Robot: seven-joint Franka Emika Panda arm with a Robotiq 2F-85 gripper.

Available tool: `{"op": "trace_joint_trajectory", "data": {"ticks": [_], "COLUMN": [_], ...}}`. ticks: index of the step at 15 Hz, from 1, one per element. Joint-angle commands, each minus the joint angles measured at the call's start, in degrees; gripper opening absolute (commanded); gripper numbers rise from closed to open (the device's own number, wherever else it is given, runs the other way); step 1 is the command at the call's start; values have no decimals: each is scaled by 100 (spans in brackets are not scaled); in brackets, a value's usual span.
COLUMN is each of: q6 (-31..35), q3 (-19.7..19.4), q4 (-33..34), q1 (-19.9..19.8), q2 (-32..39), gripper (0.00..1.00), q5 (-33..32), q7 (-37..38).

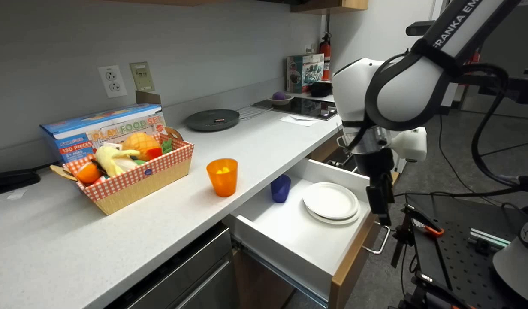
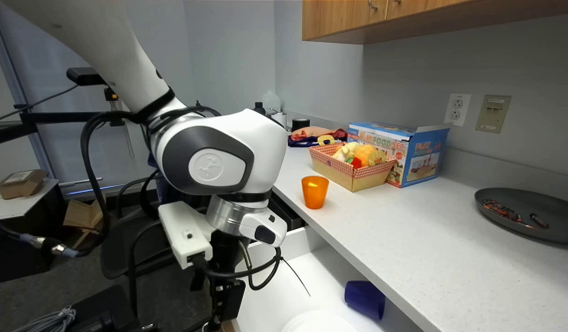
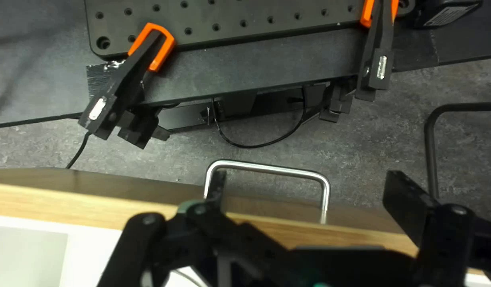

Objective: Close the top drawer of the bottom cabinet.

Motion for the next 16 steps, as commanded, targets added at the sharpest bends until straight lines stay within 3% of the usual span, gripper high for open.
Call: {"op": "trace_joint_trajectory", "data": {"ticks": [1,10,16], "q6": [101,262,829], "q3": [-31,25,105], "q4": [287,873,1163], "q1": [-55,-149,-145], "q2": [634,1468,1694], "gripper": [100,100,100], "q5": [292,563,814], "q7": [-382,-428,-359]}}
